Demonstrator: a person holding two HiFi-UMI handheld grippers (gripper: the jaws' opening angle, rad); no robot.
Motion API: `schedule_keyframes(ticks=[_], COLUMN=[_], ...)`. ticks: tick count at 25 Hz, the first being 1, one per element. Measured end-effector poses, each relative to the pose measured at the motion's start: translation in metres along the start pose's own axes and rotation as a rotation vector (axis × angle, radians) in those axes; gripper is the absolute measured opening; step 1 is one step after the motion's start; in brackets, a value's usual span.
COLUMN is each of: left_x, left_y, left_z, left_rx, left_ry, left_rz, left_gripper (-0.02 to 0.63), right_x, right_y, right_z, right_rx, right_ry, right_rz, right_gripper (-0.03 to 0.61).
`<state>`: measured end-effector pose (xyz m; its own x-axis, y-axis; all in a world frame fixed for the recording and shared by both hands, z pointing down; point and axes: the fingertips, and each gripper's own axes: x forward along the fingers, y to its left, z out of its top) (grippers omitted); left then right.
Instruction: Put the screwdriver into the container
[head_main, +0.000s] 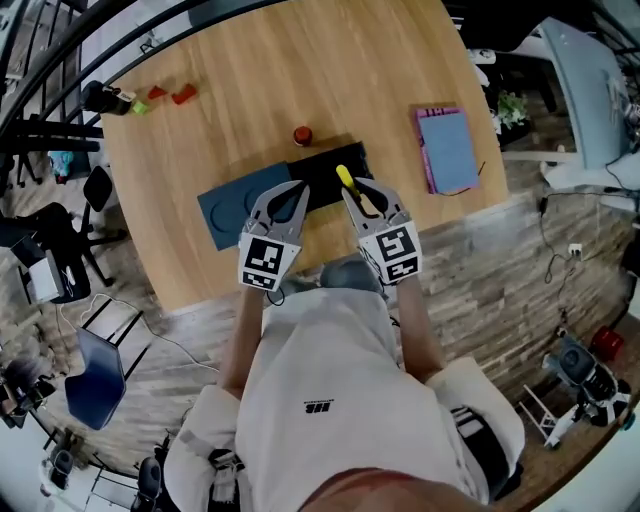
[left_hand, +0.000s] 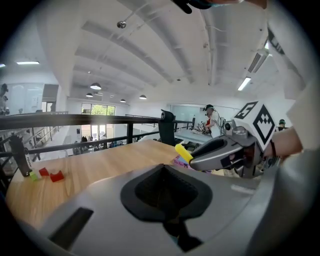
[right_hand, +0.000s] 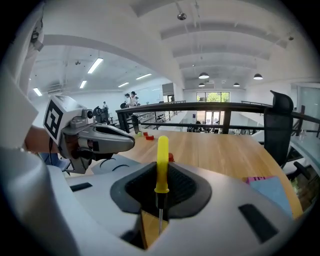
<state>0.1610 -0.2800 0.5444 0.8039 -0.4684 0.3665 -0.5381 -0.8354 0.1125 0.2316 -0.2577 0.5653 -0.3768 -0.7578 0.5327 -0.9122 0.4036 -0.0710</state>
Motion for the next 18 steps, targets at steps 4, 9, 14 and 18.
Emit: schedule_keyframes(ticks=[4, 9, 14, 18], left_x=[0.009, 0.016, 0.02, 0.023], left_y=[0.006, 0.012, 0.017, 0.021], left_z=[-0.015, -0.03, -0.042, -0.049], left_rx=[-0.024, -0.053, -0.089, -0.109], left_ry=[0.025, 0.052, 0.074, 0.089], left_rz=[0.02, 0.047, 0.076, 0.092], left_gripper=[0.011, 0.011, 0.011, 0.011], right_x=[0.019, 0.04, 0.06, 0.074], right_y=[-0.001, 0.0, 0.001, -0.001], right_z=[-0.014, -0.03, -0.046, -0.06], right_rx=[-0.065, -0.131, -0.174, -0.245], right_ry=[0.071, 0.137, 0.192, 0.262], right_rz=[0.029, 0.081, 0.136, 0.161], right_gripper=[0.06, 0.06, 0.06, 0.06])
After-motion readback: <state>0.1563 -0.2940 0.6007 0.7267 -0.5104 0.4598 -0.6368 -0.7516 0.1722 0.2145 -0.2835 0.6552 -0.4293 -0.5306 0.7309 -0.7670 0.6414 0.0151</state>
